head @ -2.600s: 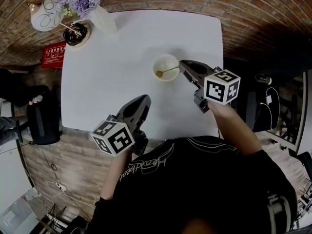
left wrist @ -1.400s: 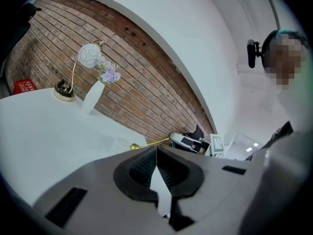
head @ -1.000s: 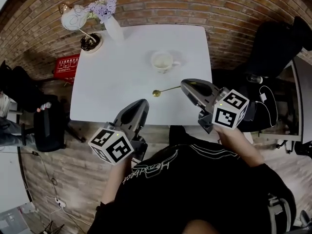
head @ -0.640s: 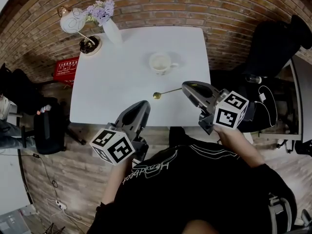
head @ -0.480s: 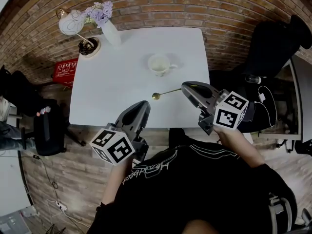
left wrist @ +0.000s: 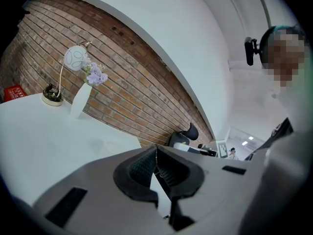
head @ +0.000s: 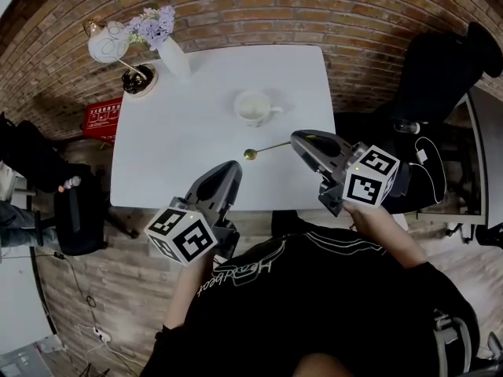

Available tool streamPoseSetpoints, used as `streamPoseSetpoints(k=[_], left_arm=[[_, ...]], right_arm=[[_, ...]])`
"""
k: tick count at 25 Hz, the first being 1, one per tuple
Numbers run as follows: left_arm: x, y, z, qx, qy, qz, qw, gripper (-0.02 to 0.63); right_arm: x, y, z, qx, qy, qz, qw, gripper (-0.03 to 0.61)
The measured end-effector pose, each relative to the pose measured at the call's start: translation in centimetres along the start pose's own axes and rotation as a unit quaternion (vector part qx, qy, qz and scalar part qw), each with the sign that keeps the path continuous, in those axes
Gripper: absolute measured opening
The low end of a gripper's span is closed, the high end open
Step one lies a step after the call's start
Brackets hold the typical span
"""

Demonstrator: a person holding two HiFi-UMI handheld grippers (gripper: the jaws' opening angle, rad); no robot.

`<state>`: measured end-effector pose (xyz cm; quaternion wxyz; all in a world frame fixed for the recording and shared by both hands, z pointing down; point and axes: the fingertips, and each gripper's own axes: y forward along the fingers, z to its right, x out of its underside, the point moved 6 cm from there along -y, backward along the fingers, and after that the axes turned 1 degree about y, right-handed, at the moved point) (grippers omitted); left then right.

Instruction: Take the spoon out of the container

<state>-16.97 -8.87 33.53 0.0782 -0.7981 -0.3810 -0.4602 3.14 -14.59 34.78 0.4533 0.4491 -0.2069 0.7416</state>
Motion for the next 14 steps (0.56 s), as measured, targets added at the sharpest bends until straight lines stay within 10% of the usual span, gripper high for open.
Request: streamPoseSetpoints(k=[14], left_arm=[[0.0, 1.8, -0.1, 0.011, 0.000, -0.010, 0.9999, 0.009]], right_arm=[[-0.1, -0.4, 1.4, 0.014, 0.001, 0.003, 1.000, -0.002]])
